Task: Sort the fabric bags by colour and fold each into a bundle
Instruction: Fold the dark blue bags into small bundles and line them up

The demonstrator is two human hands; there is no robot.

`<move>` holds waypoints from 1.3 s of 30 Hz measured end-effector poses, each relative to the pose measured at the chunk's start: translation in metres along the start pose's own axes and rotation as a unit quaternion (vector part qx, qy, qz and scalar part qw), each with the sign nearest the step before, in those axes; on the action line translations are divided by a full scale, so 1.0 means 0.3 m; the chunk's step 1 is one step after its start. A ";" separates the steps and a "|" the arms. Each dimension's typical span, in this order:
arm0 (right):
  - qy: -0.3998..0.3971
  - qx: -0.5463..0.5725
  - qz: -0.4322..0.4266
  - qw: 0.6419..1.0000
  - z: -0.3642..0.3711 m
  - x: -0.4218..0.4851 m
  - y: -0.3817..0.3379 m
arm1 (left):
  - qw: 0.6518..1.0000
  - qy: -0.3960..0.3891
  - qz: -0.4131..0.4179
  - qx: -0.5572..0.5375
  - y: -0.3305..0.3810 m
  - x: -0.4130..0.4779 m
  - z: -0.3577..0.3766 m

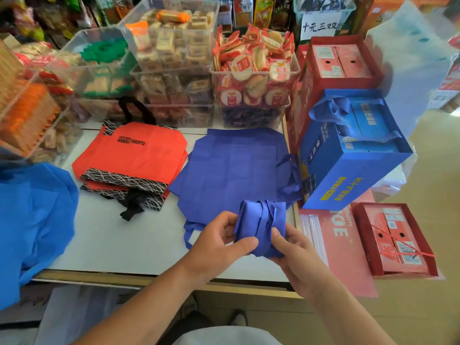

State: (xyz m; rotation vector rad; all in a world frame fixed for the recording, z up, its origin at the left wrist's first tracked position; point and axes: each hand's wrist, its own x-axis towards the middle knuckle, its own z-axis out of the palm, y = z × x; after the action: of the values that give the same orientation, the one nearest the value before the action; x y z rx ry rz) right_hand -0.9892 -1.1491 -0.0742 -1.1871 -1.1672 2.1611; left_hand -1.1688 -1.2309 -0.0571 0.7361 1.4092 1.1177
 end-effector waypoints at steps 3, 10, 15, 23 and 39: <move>0.086 -0.106 -0.003 0.991 0.028 0.020 0.019 | 0.991 0.053 0.038 0.117 -0.034 -0.003 -0.021; 0.052 0.063 0.104 0.991 0.063 0.144 0.103 | 0.841 0.029 0.247 0.480 -0.267 0.020 -0.102; 0.045 0.114 0.130 0.984 0.015 0.248 0.261 | 0.940 0.126 0.056 0.313 -0.391 0.040 -0.171; 0.128 -0.262 0.076 0.953 -0.017 0.361 0.447 | 0.974 0.138 -0.060 0.168 -0.557 0.189 -0.187; 0.006 -0.461 -0.061 0.885 -0.048 0.462 0.426 | 0.942 0.244 -0.089 0.214 -0.570 0.233 -0.165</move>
State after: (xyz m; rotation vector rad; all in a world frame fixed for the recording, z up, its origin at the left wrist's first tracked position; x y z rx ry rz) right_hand -1.0490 -1.1209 -0.2514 -1.3857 -2.3141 1.4695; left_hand -1.2011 -1.2383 -0.2454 0.6329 2.1423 0.8900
